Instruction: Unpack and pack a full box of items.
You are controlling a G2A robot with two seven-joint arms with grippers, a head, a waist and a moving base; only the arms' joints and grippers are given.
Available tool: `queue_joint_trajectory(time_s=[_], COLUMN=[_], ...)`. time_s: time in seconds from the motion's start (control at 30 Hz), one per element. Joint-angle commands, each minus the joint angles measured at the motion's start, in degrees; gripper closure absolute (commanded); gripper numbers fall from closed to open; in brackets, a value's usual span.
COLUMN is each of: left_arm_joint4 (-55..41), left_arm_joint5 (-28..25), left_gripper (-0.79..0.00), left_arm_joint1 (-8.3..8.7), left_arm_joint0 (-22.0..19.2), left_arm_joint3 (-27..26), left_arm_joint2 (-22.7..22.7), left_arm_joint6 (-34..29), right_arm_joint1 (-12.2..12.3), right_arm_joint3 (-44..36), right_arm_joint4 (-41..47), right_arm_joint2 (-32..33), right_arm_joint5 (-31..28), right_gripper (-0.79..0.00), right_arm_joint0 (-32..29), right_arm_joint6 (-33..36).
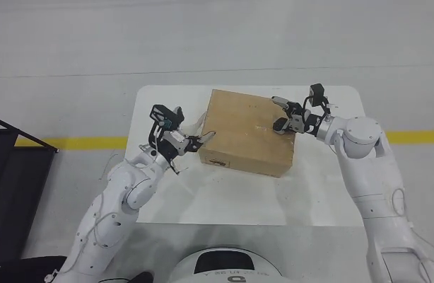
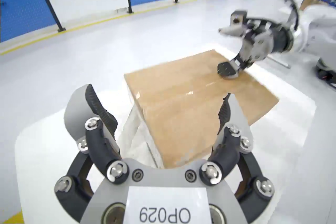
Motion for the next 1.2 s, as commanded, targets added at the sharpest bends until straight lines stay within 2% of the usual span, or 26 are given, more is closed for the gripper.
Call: queue_joint_trajectory(time_s=[0.0,0.2,0.27,1.1,1.17], left_arm_joint4=[0.6,-2.4,-6.0,-6.0,-5.4], left_arm_joint5=[0.2,0.6,1.7,1.7,4.4], left_gripper=[-0.785,-0.785,-0.785,-0.785,-0.785], left_arm_joint1=[0.09,-0.11,-0.34,-0.34,-0.33], left_arm_joint0=[1.0,1.2,1.2,1.2,1.4], left_arm_joint3=[2.4,8.9,8.9,8.9,10.5], left_arm_joint2=[-0.2,-0.7,-1.4,-1.4,-2.7], left_arm_joint6=[-0.6,2.4,4.6,4.6,6.4], right_arm_joint1=[0.0,0.0,0.0,0.0,0.0], right_arm_joint3=[0.0,0.0,0.0,0.0,0.0], right_arm_joint4=[0.0,0.0,0.0,0.0,0.0], right_arm_joint2=[0.0,0.0,0.0,0.0,0.0], right_arm_joint5=[0.0,0.0,0.0,0.0,0.0], right_gripper=[-0.785,-0.785,-0.785,-0.785,-0.785], right_arm_joint0=[0.0,0.0,0.0,0.0,0.0], right_arm_joint6=[0.0,0.0,0.0,0.0,0.0])
